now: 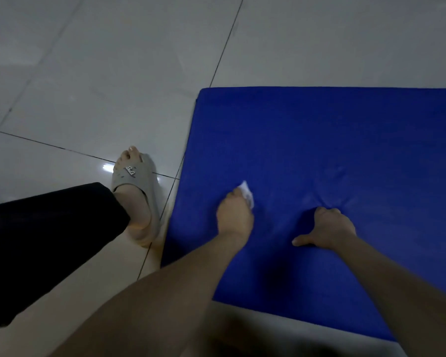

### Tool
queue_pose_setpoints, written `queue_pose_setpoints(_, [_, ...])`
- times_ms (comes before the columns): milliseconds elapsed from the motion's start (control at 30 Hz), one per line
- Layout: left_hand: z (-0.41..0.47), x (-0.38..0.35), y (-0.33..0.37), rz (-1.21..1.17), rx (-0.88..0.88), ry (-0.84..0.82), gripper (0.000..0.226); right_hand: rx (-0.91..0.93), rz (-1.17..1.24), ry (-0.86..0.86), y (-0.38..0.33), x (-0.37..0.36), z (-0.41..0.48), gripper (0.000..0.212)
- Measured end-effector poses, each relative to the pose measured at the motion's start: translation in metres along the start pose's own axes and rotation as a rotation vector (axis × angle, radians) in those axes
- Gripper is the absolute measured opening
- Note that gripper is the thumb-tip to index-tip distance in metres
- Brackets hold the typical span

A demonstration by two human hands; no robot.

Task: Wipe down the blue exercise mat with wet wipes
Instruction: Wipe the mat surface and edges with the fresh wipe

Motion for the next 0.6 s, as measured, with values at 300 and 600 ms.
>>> queue_pose_setpoints(300, [-0.055,-0.082,0.09,-0.031,-0.381,-0.197,0.02,0.01,-0.037,0.117,-0.001,0.001,0.006,0.05])
queue_pose_setpoints(600, [-0.009,0.013,-0.034,0.225,-0.311,0.071,0.011,0.024,-0.014,0.015,0.0,-0.002,0.006,0.103])
Point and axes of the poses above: each hand's wrist, its own z-axis towards the middle knuckle, its own x-axis out of the back of the hand, y = z × x, the point moved 6 cm from there along z, towards the middle knuckle, and after that the axes turned 8 degrees about -z, right-handed, at the moved point
